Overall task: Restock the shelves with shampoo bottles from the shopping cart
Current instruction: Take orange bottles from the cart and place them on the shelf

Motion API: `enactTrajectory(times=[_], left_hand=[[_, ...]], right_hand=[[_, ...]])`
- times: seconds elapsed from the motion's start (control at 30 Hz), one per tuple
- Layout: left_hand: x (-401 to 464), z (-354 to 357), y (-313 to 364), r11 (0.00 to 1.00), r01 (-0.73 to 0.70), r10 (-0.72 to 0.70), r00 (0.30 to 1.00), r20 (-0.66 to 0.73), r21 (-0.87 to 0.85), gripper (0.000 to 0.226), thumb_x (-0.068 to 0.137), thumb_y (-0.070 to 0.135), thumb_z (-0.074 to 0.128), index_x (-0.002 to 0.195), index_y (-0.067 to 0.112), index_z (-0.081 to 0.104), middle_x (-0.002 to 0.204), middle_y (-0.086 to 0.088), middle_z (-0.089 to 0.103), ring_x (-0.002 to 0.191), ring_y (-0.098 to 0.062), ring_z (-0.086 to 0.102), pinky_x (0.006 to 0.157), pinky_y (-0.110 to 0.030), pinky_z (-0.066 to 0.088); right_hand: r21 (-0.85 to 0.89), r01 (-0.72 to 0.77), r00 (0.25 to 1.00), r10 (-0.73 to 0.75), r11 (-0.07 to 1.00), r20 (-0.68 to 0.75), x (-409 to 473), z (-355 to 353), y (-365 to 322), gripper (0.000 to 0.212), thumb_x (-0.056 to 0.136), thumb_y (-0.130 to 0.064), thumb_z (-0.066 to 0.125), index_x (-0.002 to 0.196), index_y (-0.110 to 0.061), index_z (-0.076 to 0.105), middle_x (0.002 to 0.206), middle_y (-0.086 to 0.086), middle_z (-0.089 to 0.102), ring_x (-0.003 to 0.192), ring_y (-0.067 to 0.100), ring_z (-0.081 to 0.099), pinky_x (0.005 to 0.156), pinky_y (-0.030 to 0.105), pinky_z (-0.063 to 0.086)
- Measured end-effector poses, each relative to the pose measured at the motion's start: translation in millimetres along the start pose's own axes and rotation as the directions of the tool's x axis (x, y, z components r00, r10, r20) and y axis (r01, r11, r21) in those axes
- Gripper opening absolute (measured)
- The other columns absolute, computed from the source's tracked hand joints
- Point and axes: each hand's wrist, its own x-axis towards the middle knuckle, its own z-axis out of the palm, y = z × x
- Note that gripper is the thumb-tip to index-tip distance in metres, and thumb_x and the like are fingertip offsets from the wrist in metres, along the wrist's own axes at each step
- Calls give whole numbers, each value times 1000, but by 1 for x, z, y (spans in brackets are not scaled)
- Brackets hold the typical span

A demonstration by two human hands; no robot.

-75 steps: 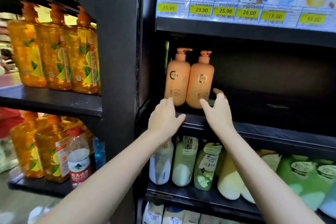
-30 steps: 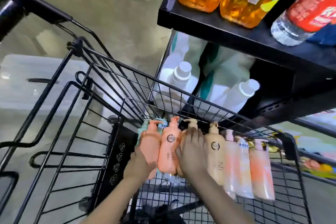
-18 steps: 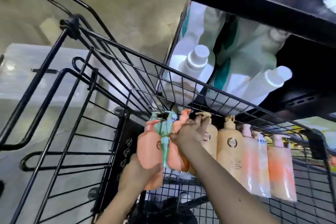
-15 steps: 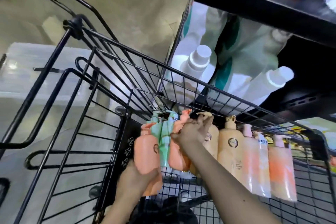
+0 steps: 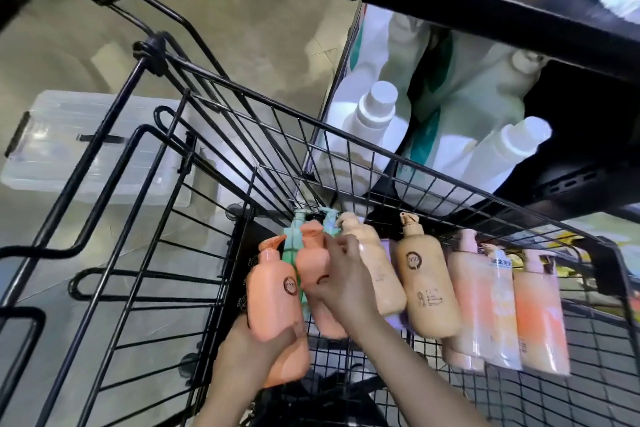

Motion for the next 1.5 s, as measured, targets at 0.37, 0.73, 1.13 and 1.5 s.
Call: enactTrajectory(times=[0.37, 0.73, 1.13, 1.5], left_hand=[[-77, -40, 39, 954, -173, 190, 981, 49, -243, 91, 29, 61, 76, 107, 16, 59, 93, -6, 71, 83, -22, 68, 78, -42, 56], [-186, 9, 116, 854, -468, 517, 811, 274, -226, 107, 18, 64, 80, 113, 21, 58, 96, -3, 71, 83, -18, 69, 69, -34, 56], [-333, 178, 208, 631, -693, 774, 588, 235, -348, 102, 20, 59, 89, 109, 21, 60, 101, 5, 74, 93, -10, 69, 77, -26, 55], [-457, 251, 323, 346, -845, 914, 402, -56, -408, 81, 34, 45, 82, 108, 24, 56, 103, 4, 70, 92, -5, 67, 78, -21, 53]], right_hand=[[721, -180, 973, 227, 669, 33, -55, -79, 11, 82, 54, 3, 88, 122, -23, 51, 109, 1, 65, 93, 14, 64, 79, 26, 57], [889, -49, 917, 373, 456, -141, -182, -216, 41, 75, 37, -6, 86, 107, -13, 60, 85, 1, 72, 71, 5, 68, 61, 19, 53], [783, 182, 897, 226, 595, -380, -292, -406, 168, 69, 42, -13, 83, 105, -20, 58, 91, 3, 71, 74, 6, 69, 63, 20, 53], [538, 399, 824, -33, 743, -566, -329, -601, 200, 80, 29, -41, 79, 105, -21, 62, 86, -5, 71, 75, 4, 64, 63, 16, 47]])
